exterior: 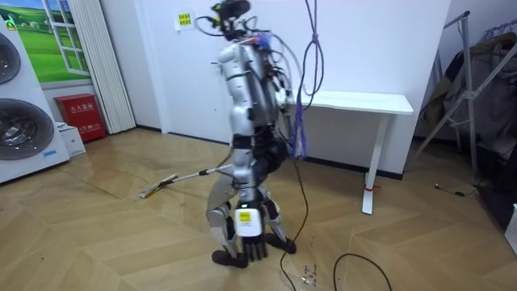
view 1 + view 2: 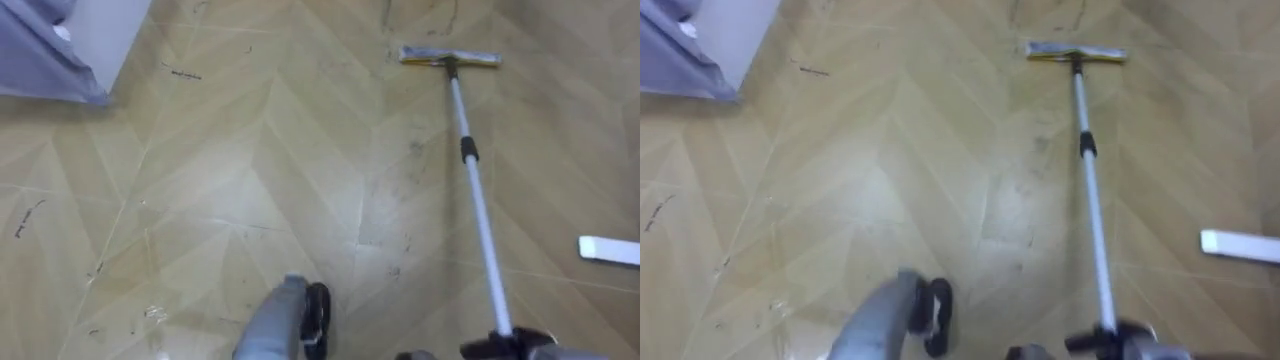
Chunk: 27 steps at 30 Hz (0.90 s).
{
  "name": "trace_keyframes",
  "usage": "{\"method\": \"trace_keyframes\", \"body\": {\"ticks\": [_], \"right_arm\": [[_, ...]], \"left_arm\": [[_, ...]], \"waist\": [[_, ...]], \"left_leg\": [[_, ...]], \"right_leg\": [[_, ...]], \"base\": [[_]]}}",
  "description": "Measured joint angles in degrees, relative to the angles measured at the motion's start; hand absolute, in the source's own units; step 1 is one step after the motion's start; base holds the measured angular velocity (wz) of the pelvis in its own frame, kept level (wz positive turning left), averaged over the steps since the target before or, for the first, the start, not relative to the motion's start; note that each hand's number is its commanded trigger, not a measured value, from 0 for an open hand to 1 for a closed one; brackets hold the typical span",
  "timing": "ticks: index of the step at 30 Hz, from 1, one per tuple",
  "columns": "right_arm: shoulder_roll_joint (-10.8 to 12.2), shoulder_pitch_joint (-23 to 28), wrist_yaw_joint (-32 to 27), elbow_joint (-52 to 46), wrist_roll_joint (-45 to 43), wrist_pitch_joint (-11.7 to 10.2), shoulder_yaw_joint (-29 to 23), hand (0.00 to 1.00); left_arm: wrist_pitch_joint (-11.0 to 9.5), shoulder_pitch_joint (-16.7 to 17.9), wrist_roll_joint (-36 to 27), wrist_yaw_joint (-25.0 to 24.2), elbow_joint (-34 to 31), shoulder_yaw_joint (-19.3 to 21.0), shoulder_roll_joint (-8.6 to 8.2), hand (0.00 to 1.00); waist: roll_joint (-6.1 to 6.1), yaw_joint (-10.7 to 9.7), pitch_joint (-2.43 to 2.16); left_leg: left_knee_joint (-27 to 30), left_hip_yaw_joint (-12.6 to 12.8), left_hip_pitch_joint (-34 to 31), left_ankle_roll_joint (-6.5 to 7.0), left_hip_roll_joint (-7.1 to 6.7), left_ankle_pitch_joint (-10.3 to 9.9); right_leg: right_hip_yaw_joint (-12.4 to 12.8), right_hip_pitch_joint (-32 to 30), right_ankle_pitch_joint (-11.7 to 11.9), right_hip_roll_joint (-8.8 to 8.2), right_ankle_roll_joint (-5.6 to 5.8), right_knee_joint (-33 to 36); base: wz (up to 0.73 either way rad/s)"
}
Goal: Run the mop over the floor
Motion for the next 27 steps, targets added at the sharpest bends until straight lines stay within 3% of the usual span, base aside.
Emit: {"method": "trace_keyframes", "body": {"ticks": [1, 2, 4, 5, 7, 10, 12, 13, 14, 15, 16, 17, 18, 19, 20, 21, 22, 23, 24, 25, 26, 27], "right_arm": [[-0.1, 2.9, -0.7, 1.2, 0.2, 0.3, 0.1, 1.00], [0.0, 6.5, -1.6, 1.4, 0.2, 1.3, 0.1, 1.00], [1.1, 9.8, -2.7, 1.4, 0.2, 2.9, 0.1, 1.00], [2.1, 10.5, -3.5, 1.2, 0.3, 2.9, 0.1, 1.00], [3.7, 11.5, -4.9, 1.1, 0.7, 2.9, 0.1, 1.00], [5.8, 11.6, -6.1, 1.0, 1.4, 2.9, -0.1, 1.00], [5.9, 10.8, -6.4, 0.9, 1.3, 3.3, -0.4, 1.00], [5.6, 9.8, -6.9, 0.9, 1.2, 4.4, -0.8, 1.00], [5.2, 8.3, -7.2, 0.9, 0.5, 5.9, -1.3, 1.00], [4.9, 7.5, -7.4, 1.0, -0.1, 6.7, -1.7, 1.00], [3.9, 5.5, -7.9, 1.2, -0.7, 8.0, -2.4, 1.00], [2.9, 2.5, -8.2, 1.7, -1.1, 8.2, -2.5, 1.00], [2.5, 0.9, -8.5, 1.8, -1.2, 8.0, -2.5, 1.00], [1.6, -2.1, -8.8, 1.5, -1.6, 7.8, -2.5, 1.00], [0.8, -5.1, -8.8, 1.4, -1.4, 7.2, -2.5, 1.00], [0.5, -6.1, -8.7, 1.3, -1.1, 6.7, -2.4, 1.00], [-0.2, -8.6, -8.4, 0.0, 0.0, 5.5, -1.9, 1.00], [-0.3, -10.9, -7.7, -0.9, 0.5, 4.0, -1.5, 1.00], [-0.2, -11.7, -7.5, -0.9, 1.1, 3.5, -1.2, 1.00], [0.1, -12.3, -6.9, -0.9, 2.4, 3.0, -1.2, 1.00], [0.2, -12.2, -6.4, -0.9, 4.1, 3.0, -1.2, 1.00], [0.2, -11.9, -6.1, -0.9, 4.8, 3.0, -1.0, 1.00]], "left_arm": [[0.0, -0.9, 0.1, 0.2, -0.3, -0.1, -0.02, 0.00], [0.0, -1.0, 0.1, 0.7, -1.6, -0.2, -0.11, 0.00], [-0.2, -0.8, 0.2, 1.8, -3.0, -0.1, -0.16, 0.00], [-0.2, -0.8, 0.2, 2.5, -3.5, -0.1, -0.20, 0.00], [-0.1, -0.8, 0.4, 3.4, -4.9, -0.1, -0.47, 0.00], [-0.2, -0.6, 1.2, 4.0, -6.2, -0.2, -1.21, 0.00], [0.1, -0.1, 1.7, 4.2, -6.4, -0.2, -1.46, 0.00], [0.9, 0.2, 1.8, 4.5, -6.4, -0.2, -1.51, 0.00], [1.8, 1.0, 1.7, 5.3, -6.4, -0.2, -1.55, 0.00], [2.4, 1.5, 1.7, 5.6, -6.4, -0.1, -1.62, 0.00], [3.5, 1.9, 0.8, 6.4, -6.3, -0.1, -1.68, 0.00], [4.0, 1.9, -0.1, 7.1, -6.4, -0.1, -1.44, 0.00], [4.1, 1.7, -0.6, 7.6, -6.6, -0.2, -1.23, 0.00], [4.1, 1.4, -1.2, 8.7, -6.7, -0.2, -1.07, 0.00], [4.0, 1.4, -2.2, 9.6, -6.7, -0.2, -1.15, 0.00], [4.0, 1.6, -2.6, 9.8, -6.7, -0.3, -1.27, 0.00], [4.2, 2.0, -3.9, 9.8, -7.2, -0.3, -1.46, 0.00], [4.3, 2.4, -4.1, 9.6, -8.2, -0.2, -1.50, 0.00], [4.2, 2.6, -4.0, 9.6, -8.6, -0.2, -1.55, 0.00], [4.1, 2.7, -3.7, 9.5, -8.8, -0.2, -1.57, 0.00], [3.8, 3.0, -3.4, 8.7, -8.8, -0.1, -1.56, 0.00], [3.6, 3.2, -3.2, 8.3, -8.8, -0.1, -1.54, 0.00]], "waist": [[0.31, -1.4, -0.08], [1.40, -2.1, -0.70], [2.75, -2.2, -1.25], [3.98, -3.0, -0.82], [4.73, -4.8, -0.68], [4.69, -4.9, -0.60], [3.93, -4.5, -0.36], [3.32, -4.2, 0.02], [2.77, -3.8, 0.13], [2.56, -3.7, 0.09], [2.12, -2.7, 0.04], [1.55, -2.1, 0.09], [1.25, -2.0, 0.27], [0.59, -1.0, 0.31], [-0.85, 0.6, 0.28], [-2.08, 1.1, 0.62], [-2.41, 2.5, 0.74], [-2.34, 3.5, 0.77], [-2.73, 3.7, 1.00], [-2.94, 3.7, 0.96], [-3.22, 3.7, 1.04], [-2.74, 3.7, 0.88]], "left_leg": [[1.1, 0.0, 0.7, 1.20, -2.19, -2.0], [2.6, -0.7, 1.3, 2.09, -3.49, -4.3], [3.5, -1.6, 2.5, 2.91, -4.08, -7.2], [3.1, -2.1, 3.6, 3.24, -4.28, -7.9], [1.5, -2.0, 5.3, 3.99, -4.56, -8.6], [-2.8, -1.9, 9.0, 4.01, -4.62, -9.3], [-5.9, -1.9, 12.3, 3.70, -4.93, -9.8], [-6.9, -2.2, 14.7, 3.38, -4.96, -10.7], [-6.9, -2.5, 17.3, 3.06, -4.89, -12.4], [-6.8, -2.7, 18.5, 2.83, -4.82, -13.3], [-5.9, -2.7, 20.4, 2.04, -4.44, -14.9], [-0.5, -2.0, 19.6, 0.58, -3.63, -15.4], [4.8, -1.4, 17.5, -1.39, -3.00, -14.3], [16.0, -1.3, 12.3, -4.94, -1.00, -8.5], [25.0, -1.2, 7.7, -5.87, -0.31, 0.4], [28.2, -1.2, 5.7, -6.40, -0.29, 4.3], [32.1, -1.8, 1.9, -6.16, 0.88, 5.3], [31.3, -1.9, -1.3, -4.82, 2.36, 3.6], [28.9, -2.0, -2.3, -4.59, 2.73, 2.4], [19.3, -2.4, -2.4, -5.09, 2.71, 0.4], [6.9, -3.1, -0.7, -5.56, 2.80, 0.3], [1.1, -3.8, 0.2, -5.71, 2.85, 0.5]], "right_leg": [[1.5, -1.5, 3.0, -1.10, 1.00, 5.3], [3.3, -4.0, 8.5, -1.35, 1.57, 11.0], [6.1, -7.8, 15.1, 0.12, 1.95, 16.4], [6.9, -10.6, 15.1, 1.41, 2.17, 17.1], [6.8, -14.7, 14.7, 2.47, 2.62, 13.0], [6.4, -18.1, 15.2, 4.70, 2.72, -4.8], [5.8, -18.3, 18.1, 5.52, 1.60, -14.6], [3.8, -17.6, 20.6, 5.41, 0.52, -19.4], [2.2, -15.8, 23.1, 5.32, -1.35, -21.5], [2.0, -14.8, 23.7, 5.36, -1.83, -21.1], [1.3, -13.3, 23.1, 5.23, -1.94, -19.5], [0.6, -12.9, 21.1, 5.08, -1.92, -17.0], [0.8, -12.9, 20.4, 5.37, -2.20, -15.7], [1.5, -13.0, 18.7, 6.45, -2.63, -13.0], [2.7, -12.8, 16.7, 7.13, -3.49, -10.4], [3.2, -12.6, 15.6, 7.35, -3.78, -9.4], [3.4, -11.7, 14.0, 8.00, -4.23, -8.3], [3.4, -10.5, 12.5, 8.31, -4.24, -7.6], [3.3, -9.6, 12.0, 8.28, -3.77, -7.6], [3.4, -7.5, 10.5, 8.02, -2.97, -8.1], [3.2, -5.2, 9.1, 7.90, -2.25, -9.1], [3.1, -4.0, 8.4, 7.81, -1.95, -9.5]], "base": [[0.77], [0.61], [-0.03], [-0.18], [0.00], [-0.15], [-0.10], [0.00], [0.07], [0.00], [-0.05], [-0.04], [0.06], [-0.11], [-0.29], [-0.52], [-0.49], [-0.33], [0.00], [0.24], [0.22], [0.20]]}}
